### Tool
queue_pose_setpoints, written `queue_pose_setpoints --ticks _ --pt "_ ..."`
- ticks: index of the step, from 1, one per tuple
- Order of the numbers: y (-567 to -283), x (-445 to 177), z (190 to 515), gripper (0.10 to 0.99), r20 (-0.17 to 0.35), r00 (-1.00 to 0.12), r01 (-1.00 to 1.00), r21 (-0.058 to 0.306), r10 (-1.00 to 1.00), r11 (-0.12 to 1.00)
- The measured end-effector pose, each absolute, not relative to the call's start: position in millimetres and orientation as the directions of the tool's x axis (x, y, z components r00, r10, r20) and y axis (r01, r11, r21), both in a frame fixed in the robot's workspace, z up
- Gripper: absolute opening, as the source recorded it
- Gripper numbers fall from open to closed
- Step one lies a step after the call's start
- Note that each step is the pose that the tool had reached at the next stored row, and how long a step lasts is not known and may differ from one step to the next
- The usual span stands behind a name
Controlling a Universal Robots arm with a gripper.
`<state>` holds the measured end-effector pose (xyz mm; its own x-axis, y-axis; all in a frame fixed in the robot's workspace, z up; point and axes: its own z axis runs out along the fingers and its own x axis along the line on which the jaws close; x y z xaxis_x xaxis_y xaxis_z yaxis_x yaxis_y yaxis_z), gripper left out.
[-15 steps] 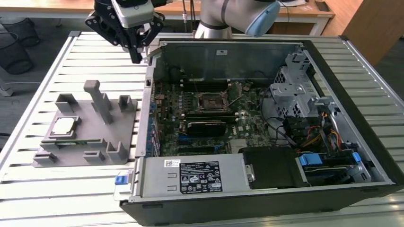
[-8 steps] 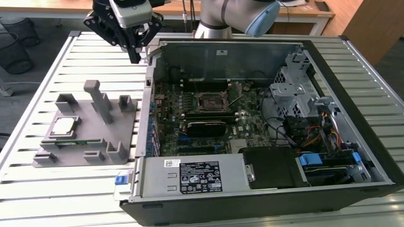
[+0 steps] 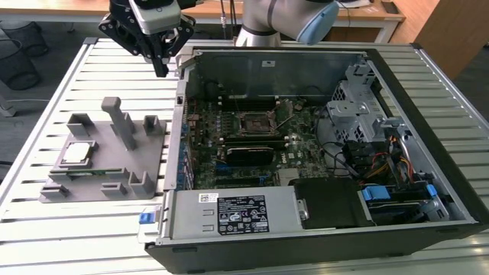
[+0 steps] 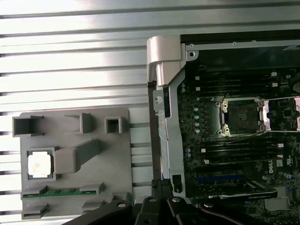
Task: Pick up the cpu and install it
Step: 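Reach for the cpu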
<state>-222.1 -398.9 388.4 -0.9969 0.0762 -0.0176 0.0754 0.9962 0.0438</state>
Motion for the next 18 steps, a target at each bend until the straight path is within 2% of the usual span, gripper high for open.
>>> queue_pose_setpoints --ticks 18 --pt "-398.9 -229.0 387.7 0.106 -0.016 -0.997 0.075 0.044 0.076 0.996"
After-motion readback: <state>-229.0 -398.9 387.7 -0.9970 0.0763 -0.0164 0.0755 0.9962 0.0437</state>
